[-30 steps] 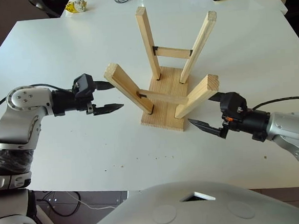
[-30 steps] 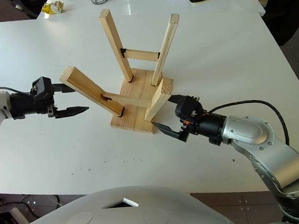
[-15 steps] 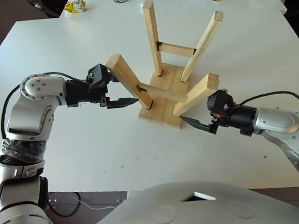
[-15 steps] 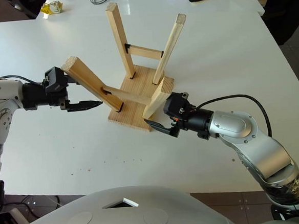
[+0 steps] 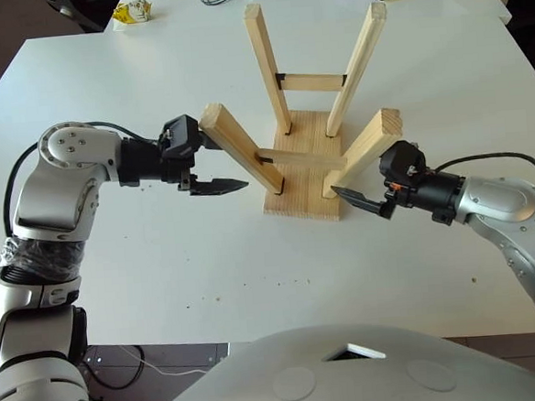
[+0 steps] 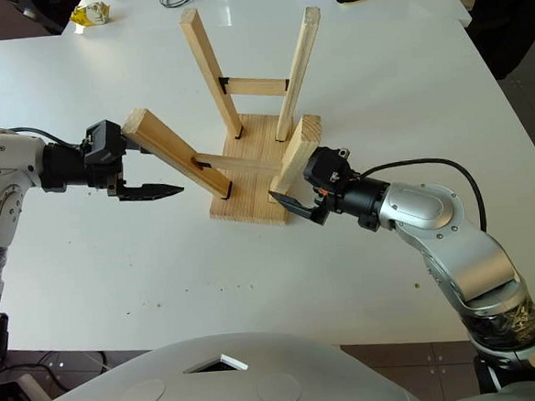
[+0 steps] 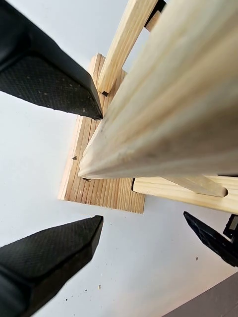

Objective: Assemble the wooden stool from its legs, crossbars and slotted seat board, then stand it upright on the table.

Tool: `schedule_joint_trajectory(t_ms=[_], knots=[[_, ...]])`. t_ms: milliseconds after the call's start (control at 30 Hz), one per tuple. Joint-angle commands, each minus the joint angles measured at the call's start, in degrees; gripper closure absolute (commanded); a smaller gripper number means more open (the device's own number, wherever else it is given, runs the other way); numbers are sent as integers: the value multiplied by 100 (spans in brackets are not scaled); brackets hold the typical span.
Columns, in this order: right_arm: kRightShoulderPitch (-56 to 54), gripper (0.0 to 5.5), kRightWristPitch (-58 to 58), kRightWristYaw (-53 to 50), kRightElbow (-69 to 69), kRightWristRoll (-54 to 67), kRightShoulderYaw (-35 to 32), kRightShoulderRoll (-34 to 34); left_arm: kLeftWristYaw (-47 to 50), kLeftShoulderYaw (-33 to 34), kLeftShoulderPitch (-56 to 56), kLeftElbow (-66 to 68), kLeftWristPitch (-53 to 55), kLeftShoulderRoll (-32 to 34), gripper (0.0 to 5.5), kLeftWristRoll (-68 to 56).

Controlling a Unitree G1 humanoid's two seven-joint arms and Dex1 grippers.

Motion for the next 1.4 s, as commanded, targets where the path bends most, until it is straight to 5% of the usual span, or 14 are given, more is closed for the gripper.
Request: schedule_joint_trajectory(t_ms=[33, 267, 800, 1400], knots=[[-93, 202, -58, 144, -120, 48, 89, 64, -123, -131, -353, 33, -34, -165, 193, 6], [-17, 313, -91, 346, -194, 49, 124, -22, -173, -212, -559, 153, -100, -305, 193, 120], [186, 327, -232, 591, -321, -187, 456, -271, -575, -640, -1565, 478, -150, -851, 193, 324], [-427, 335, -105, 1083, -83, -152, 578, -353, -368, -1011, -1486, -1249, 664, -1218, 193, 190]])
